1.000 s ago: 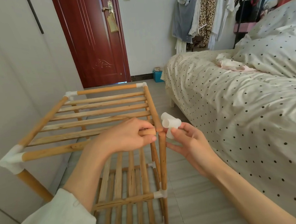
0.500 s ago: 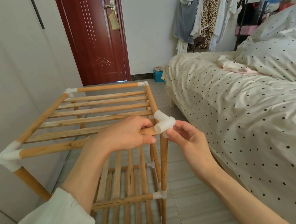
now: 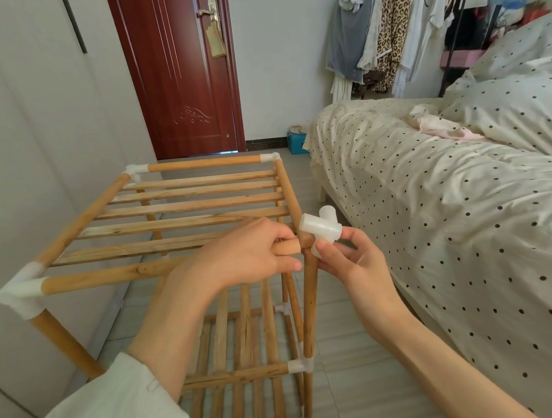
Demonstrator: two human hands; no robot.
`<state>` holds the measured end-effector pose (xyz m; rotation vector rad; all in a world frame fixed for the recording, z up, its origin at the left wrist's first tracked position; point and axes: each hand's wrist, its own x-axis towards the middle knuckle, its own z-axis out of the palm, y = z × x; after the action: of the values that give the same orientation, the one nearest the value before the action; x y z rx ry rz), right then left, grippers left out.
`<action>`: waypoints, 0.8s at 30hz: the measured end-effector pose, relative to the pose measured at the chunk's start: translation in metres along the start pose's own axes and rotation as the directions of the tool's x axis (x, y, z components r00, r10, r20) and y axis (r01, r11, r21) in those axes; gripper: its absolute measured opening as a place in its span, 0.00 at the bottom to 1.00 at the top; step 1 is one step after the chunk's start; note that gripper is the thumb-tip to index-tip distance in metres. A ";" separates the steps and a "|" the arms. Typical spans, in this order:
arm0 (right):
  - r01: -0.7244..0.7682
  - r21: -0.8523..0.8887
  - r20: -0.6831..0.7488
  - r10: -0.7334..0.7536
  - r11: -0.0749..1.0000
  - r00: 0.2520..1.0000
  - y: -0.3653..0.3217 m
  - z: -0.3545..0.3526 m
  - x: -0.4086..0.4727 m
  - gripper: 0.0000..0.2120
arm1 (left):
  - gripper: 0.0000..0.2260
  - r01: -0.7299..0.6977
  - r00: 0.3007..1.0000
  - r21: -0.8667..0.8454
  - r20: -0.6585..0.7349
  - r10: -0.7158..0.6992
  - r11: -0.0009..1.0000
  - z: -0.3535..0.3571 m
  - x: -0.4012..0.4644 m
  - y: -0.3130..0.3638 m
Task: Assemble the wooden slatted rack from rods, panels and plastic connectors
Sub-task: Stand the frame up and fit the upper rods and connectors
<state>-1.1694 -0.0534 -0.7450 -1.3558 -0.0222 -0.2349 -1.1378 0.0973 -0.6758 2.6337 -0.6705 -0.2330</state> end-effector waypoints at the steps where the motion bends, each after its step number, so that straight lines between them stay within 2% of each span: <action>1: 0.000 -0.007 0.000 0.000 1.000 1.000 -0.001 0.000 0.000 0.10 | 0.10 -0.005 1.000 0.006 -0.006 0.005 1.000 0.001 0.001 0.000; 7: 0.010 -0.013 0.007 -0.010 1.000 1.000 -0.005 -0.002 -0.001 0.11 | 0.09 -0.015 1.000 0.005 -0.020 0.015 1.000 0.001 0.002 -0.001; 10: 0.020 -0.021 0.006 -0.020 1.000 1.000 -0.004 -0.003 -0.002 0.10 | 0.04 -0.014 1.000 0.008 -0.025 0.014 1.000 0.002 0.003 -0.001; 14: 0.007 -0.004 -0.009 -0.007 1.000 1.000 -0.003 -0.005 0.000 0.08 | 0.03 -0.006 0.999 0.012 -0.038 0.007 1.000 0.003 0.003 -0.003; 17: -0.037 0.059 -0.015 0.038 0.998 0.999 -0.002 -0.007 0.001 0.08 | 0.08 0.007 0.999 -0.001 -0.037 -0.007 1.000 0.004 0.003 -0.003; 24: 0.060 -0.147 -0.048 -0.068 0.987 0.997 -0.005 -0.010 0.002 0.06 | 0.06 -0.003 0.999 -0.067 -0.043 0.000 0.998 -0.002 -0.002 0.002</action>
<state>-1.1697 -0.0638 -0.7424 -1.4950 -0.0044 -0.3322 -1.1398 0.0973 -0.6726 2.5670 -0.6393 -0.1947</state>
